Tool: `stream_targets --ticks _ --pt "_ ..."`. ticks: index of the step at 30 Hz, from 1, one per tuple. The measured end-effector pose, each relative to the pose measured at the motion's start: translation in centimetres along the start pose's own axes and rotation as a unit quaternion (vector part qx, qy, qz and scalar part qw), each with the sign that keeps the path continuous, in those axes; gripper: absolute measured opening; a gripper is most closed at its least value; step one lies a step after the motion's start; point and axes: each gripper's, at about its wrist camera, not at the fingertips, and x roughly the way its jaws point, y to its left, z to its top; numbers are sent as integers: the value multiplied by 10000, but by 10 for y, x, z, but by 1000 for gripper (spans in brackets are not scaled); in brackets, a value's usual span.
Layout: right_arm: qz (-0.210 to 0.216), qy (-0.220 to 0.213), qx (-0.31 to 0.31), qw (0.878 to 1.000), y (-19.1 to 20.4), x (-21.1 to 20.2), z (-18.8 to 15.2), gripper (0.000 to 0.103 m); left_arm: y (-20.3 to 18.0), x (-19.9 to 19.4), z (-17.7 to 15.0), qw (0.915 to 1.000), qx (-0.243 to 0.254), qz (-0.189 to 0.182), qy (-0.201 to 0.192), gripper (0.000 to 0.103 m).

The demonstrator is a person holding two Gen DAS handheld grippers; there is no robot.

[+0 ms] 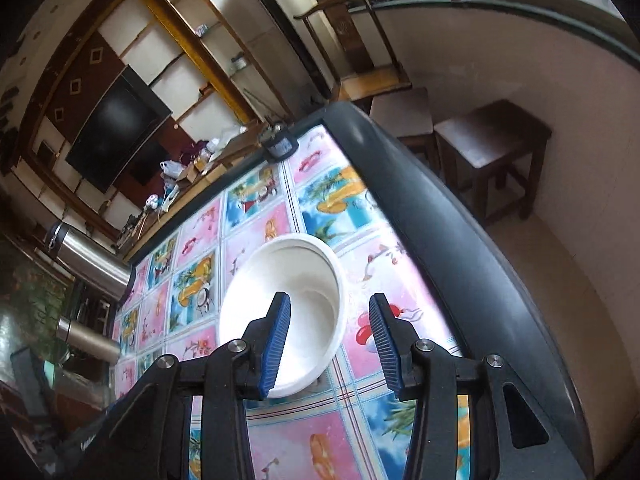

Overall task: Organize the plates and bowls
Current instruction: 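Close the right tool on the rim of the large white bowl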

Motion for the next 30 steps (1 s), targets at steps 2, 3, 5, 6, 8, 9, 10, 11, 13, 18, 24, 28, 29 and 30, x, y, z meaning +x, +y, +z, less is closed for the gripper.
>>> stream_targets --ticks 2,3,5,6,8,9,10,11,13,18,24,28,29,30 --pt "254 107 168 9995 -9 6 -1 44 -4 13 7 9999 -107 -2 99 66" --pt "317 137 267 9990 -15 9 -1 44 -6 18 10 9996 -210 -74 146 66" --pt "365 161 396 9984 -21 15 0 44 -9 24 14 9990 -386 -181 149 66" --pt "425 222 436 9979 -24 19 0 44 -11 26 16 9987 -445 -187 149 66" --pt "586 333 538 9963 -29 26 -2 44 -19 32 18 9985 -489 -190 154 66" --pt "654 379 569 9955 -29 28 -3 44 -24 35 18 9986 -467 -155 167 66" --pt "718 430 566 9949 -28 31 -3 44 -28 40 19 9988 -442 -120 193 66" --pt "753 463 548 9946 -27 33 -4 44 -32 45 18 9987 -436 -89 241 66" --pt "691 445 590 9949 -26 37 -6 44 -35 52 17 9985 -455 -88 288 66" --pt "705 474 684 9940 -29 42 -9 44 -46 68 16 9980 -471 -71 412 66" --pt "680 401 683 9945 -25 47 -10 38 -45 76 16 9972 -551 -132 483 66" --pt "449 355 557 9968 -20 49 -11 17 -44 82 15 9966 -583 -175 556 66" --pt "440 357 532 9970 -18 50 -11 14 -44 83 15 9968 -561 -164 554 66" --pt "437 352 531 9970 -18 50 -12 12 -44 82 14 9970 -535 -160 537 66"
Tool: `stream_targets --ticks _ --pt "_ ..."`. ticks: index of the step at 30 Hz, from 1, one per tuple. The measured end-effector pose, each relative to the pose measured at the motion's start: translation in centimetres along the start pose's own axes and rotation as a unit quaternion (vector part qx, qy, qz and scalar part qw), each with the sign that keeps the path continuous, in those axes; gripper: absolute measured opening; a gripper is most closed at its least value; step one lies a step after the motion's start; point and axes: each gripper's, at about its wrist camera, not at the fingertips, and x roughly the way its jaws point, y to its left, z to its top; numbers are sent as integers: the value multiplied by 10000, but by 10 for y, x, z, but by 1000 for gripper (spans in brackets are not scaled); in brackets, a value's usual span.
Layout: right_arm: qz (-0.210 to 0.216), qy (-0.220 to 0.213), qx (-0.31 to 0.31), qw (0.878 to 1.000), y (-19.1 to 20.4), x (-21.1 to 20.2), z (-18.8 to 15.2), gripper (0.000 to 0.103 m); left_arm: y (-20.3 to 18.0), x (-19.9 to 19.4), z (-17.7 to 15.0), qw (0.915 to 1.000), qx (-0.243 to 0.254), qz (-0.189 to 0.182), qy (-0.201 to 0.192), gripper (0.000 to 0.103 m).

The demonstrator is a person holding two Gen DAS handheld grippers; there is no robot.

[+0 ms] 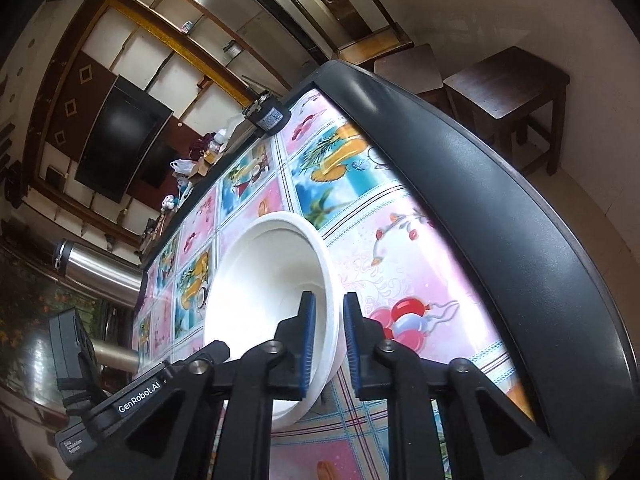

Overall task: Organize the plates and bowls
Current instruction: 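Close the right tool on the rim of the large white bowl, then lift the large white bowl and carry it to the plate stack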

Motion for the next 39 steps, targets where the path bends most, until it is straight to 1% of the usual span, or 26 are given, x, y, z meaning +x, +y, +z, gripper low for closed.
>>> stream_targets --ticks 1,2,4,6,7,9,10,12,16,19,22,25,27,30,34,36,39 --pt "-12 -8 15 10000 0 0 0 9 0 -1 0 10000 26 -10 -20 66" --pt "-48 -22 -3 10000 2 0 -1 7 -1 -3 -1 10000 58 -20 -68 65" --pt "-79 -40 -47 9999 4 0 -1 7 -2 -7 -1 9998 119 5 -152 54" --pt "-64 -35 -63 10000 6 1 -2 7 -1 -9 -1 9998 136 -58 -158 32" --pt "-54 -27 -74 10000 7 2 -2 7 -1 -8 -1 9997 132 -135 -137 29" --pt "-8 -28 -52 10000 8 3 -3 7 -2 -5 -3 9996 208 -161 -114 20" --pt "32 -7 -67 10000 9 3 -4 6 -3 -4 -4 9995 239 -166 -95 17" --pt "65 11 -89 9999 11 4 -4 6 -2 -2 -7 9994 216 -280 -3 9" --pt "90 105 -94 9999 13 6 -4 7 5 -9 -15 9992 176 -364 -11 9" --pt "209 351 -168 9990 20 14 -9 7 21 -20 -24 9992 70 -383 -65 10" --pt "365 747 -339 9960 35 30 -20 7 50 -34 -37 9992 -157 -323 -152 10" --pt "630 1158 -549 9897 56 46 -39 7 82 -52 -51 9984 -400 -260 -290 10" --pt "739 1376 -770 9847 75 54 -55 7 105 -66 -63 9977 -544 -190 -368 10" --pt "816 1554 -1180 9774 104 58 -86 7 139 -84 -83 9960 -780 -80 -429 10" --pt "765 1633 -1704 9687 134 46 -129 7 175 -103 -110 9941 -994 36 -442 10" --pt "721 1611 -1999 9638 149 37 -153 7 189 -113 -126 9939 -1013 76 -432 10" --pt "815 1641 -2189 9584 157 21 -185 7 207 -127 -153 9939 -980 225 -448 10"
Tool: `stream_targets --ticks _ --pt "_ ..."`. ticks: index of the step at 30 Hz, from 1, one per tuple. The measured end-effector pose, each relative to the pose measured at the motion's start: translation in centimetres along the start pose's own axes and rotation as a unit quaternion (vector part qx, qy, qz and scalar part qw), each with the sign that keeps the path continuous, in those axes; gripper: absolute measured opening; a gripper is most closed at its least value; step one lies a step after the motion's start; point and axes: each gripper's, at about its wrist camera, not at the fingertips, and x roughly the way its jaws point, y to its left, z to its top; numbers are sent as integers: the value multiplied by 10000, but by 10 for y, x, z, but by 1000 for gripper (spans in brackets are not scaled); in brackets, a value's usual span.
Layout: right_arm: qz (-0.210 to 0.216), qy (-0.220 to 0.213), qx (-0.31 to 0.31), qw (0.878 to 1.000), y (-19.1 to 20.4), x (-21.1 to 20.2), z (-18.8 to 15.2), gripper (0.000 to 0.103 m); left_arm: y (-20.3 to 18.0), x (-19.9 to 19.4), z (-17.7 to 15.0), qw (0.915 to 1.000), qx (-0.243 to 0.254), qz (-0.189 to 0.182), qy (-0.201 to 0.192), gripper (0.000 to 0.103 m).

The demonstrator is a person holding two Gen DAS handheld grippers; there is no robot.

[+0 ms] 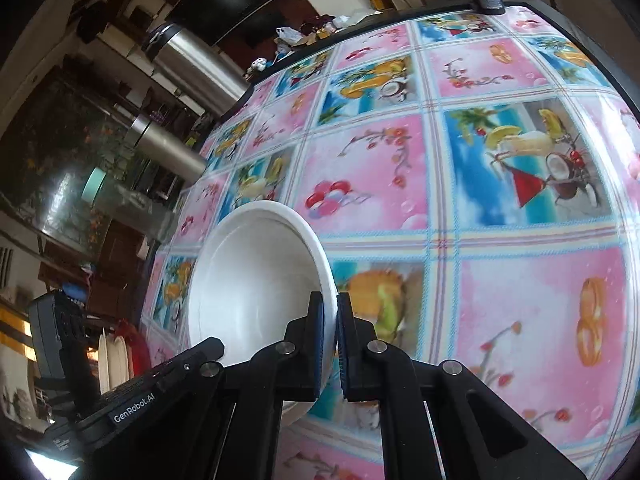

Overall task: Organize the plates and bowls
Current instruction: 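Lift the large white bowl and carry it to the plate stack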

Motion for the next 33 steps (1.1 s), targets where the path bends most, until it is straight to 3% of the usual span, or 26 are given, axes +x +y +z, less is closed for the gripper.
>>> stream_targets --ticks 7,15,23,33 --pt "134 -31 -150 9998 32 -3 -72 7 40 -40 -47 9995 231 157 -129 10" --pt "70 4 -457 9989 68 -6 -126 7 77 -74 -90 9983 497 133 -287 11" --pt "116 85 -937 9955 122 -8 -156 7 131 -96 -120 9990 332 -57 -283 14" --pt "490 -27 -1641 9852 210 -12 -174 7 181 -171 -130 9944 233 21 -1027 13"
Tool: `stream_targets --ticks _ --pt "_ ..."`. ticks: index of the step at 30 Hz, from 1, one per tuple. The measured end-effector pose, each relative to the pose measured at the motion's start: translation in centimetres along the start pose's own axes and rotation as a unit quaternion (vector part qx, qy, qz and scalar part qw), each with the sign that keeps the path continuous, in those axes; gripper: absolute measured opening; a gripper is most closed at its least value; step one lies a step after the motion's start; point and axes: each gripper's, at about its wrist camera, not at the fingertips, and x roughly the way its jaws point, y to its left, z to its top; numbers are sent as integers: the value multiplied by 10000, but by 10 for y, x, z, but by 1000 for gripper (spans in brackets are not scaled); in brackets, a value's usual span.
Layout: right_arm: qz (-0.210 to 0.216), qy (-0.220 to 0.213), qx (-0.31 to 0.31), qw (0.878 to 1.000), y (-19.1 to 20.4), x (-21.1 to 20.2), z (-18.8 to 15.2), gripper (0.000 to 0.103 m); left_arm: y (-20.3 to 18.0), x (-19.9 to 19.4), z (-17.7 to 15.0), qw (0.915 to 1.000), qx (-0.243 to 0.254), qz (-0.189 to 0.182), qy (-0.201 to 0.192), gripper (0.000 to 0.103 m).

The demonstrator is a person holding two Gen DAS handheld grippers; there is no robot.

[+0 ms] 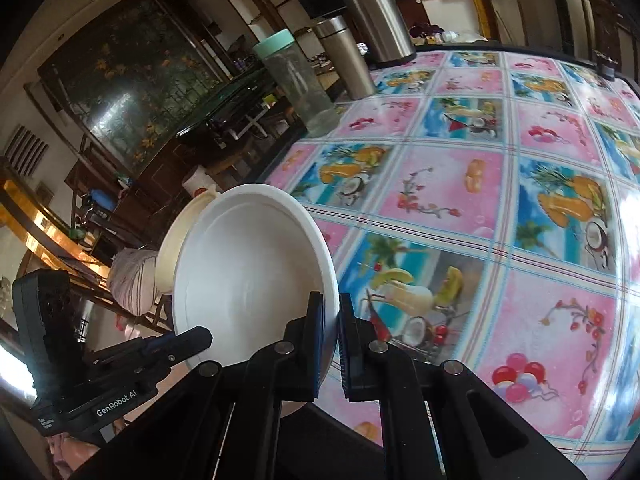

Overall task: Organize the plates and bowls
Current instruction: 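Lift the large white bowl and carry it to the plate stack, then set the white bowl onto the stack and open the right tool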

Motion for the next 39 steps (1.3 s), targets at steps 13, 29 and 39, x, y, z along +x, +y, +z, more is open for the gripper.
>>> stream_targets --ticks 13,29,39 --pt "356 -63 -694 9969 91 27 44 7 57 -55 21 9965 -434 327 -637 15" --pt "378 256 -715 9964 131 93 78 7 114 -38 43 9915 -1142 415 -459 14" --pt "252 510 -673 9961 128 117 77 8 120 -29 43 9904 -1292 411 -279 14"
